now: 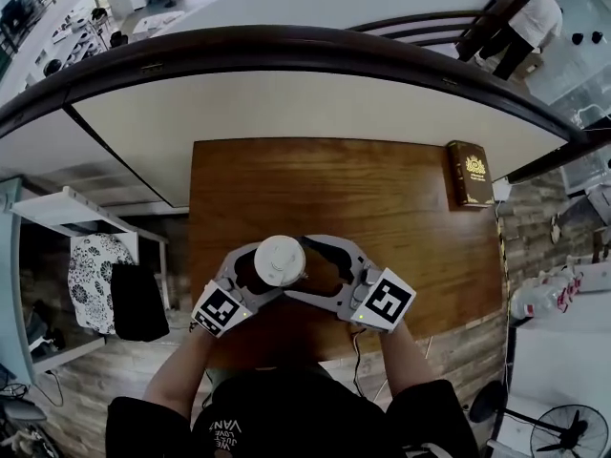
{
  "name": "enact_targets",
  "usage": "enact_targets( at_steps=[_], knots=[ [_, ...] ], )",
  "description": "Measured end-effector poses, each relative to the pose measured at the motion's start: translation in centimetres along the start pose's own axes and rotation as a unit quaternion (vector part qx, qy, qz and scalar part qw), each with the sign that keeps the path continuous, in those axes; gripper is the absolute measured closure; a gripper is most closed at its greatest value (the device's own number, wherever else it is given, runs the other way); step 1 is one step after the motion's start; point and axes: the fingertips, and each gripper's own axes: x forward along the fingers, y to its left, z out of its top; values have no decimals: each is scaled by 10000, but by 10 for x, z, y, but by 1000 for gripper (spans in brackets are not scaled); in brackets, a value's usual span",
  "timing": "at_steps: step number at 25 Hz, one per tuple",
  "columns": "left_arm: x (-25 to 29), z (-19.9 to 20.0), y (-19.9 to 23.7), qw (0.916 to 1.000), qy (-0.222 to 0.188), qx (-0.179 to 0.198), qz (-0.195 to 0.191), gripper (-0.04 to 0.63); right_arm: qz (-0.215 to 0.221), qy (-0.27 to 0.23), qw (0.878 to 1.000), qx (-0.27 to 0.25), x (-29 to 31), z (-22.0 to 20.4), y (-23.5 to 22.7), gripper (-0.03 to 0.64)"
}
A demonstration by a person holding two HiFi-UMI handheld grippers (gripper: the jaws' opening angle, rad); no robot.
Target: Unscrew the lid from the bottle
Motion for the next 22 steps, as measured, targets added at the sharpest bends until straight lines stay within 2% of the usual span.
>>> enact_targets(
  at_steps=[3, 10, 12, 16, 22],
  knots=[
    [0, -1, -1, 10000, 4, -30, -30, 238, -845, -279, 9959, 138, -11, 5, 6, 296],
    [1, -2, -2, 10000, 17, -76, -5, 238, -1545, 158, 9878, -100, 1, -12, 19, 296],
    [2, -2, -2, 10000, 12, -79, -1, 238, -1616, 164, 9867, -94, 3, -12, 16, 296],
    [2, -1, -2, 10000, 22, -64, 15, 238, -1254, 158, 9920, -16, 9, -10, 7, 296],
    [3, -1, -3, 9999, 4, -59, 97, 238, 61, 408, 9981, -449, 18, -8, 8, 293]
  ],
)
